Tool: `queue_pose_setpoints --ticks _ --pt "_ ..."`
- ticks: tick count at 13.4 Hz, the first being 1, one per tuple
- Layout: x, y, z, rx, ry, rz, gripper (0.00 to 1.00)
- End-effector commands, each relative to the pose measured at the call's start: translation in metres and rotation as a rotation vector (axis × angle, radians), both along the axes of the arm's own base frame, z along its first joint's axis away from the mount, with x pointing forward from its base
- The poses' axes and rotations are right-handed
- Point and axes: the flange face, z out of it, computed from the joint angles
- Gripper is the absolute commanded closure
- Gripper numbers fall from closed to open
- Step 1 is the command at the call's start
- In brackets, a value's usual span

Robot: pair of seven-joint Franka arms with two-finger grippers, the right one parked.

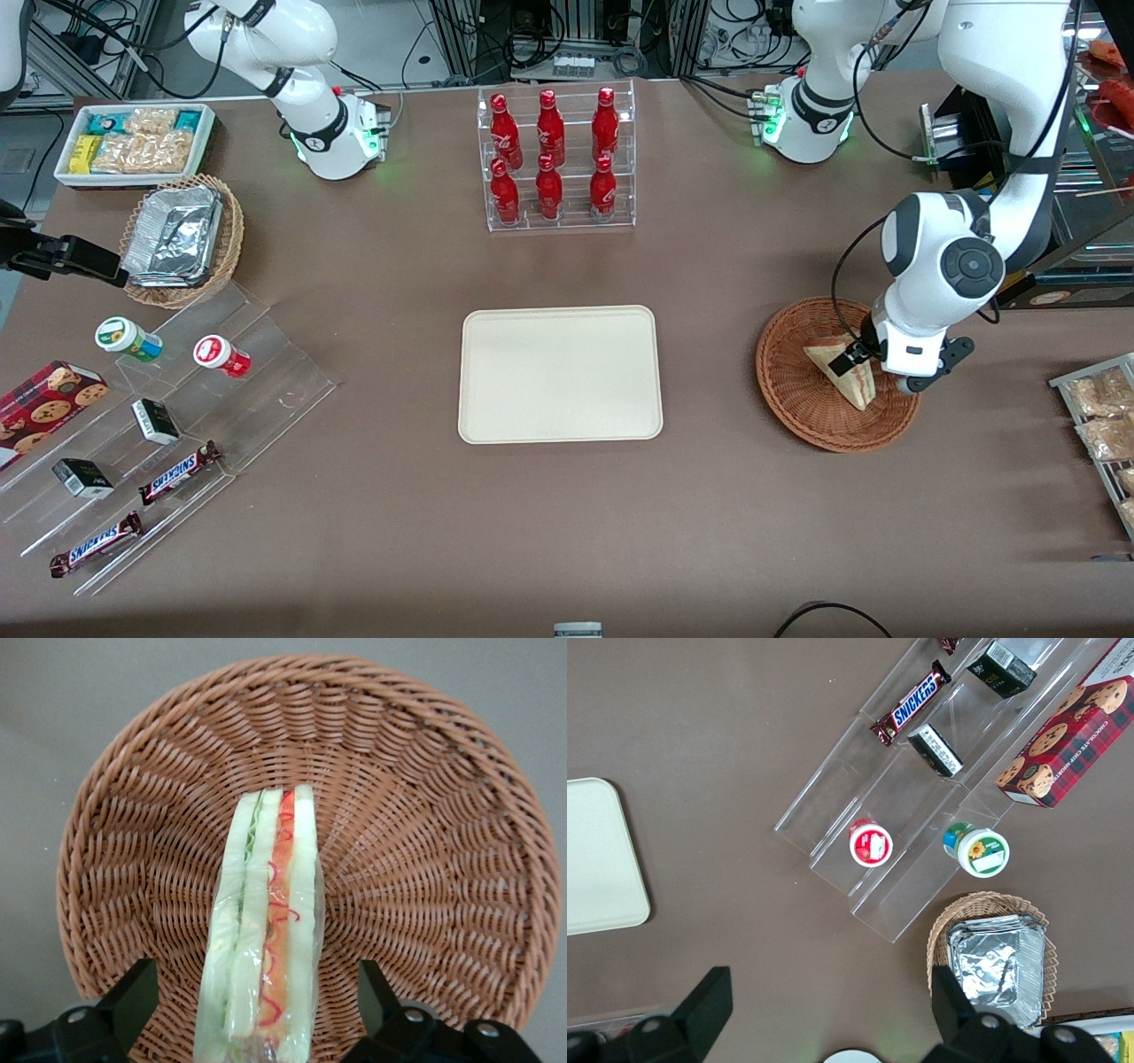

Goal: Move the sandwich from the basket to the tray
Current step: 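Lower the left gripper and close it on the wrapped sandwich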

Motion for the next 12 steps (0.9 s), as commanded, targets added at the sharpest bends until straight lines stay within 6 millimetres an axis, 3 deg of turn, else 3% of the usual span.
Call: queue_pose_setpoints --ticks 1,3,4,9,12 --pt "-0.002 -0.006 -0.014 -0.003 0.004 0.053 0.25" --pt "-0.003 -0.018 -0.017 -0.005 0.009 0.086 0.89" --pt "-0.003 -0.018 -0.016 -0.004 0.012 0.086 1.0" --pt "0.005 -0.023 0.002 0.01 0.03 0.048 1.0" --pt "0.014 -0.055 0.037 0.03 0.09 -0.037 1.0"
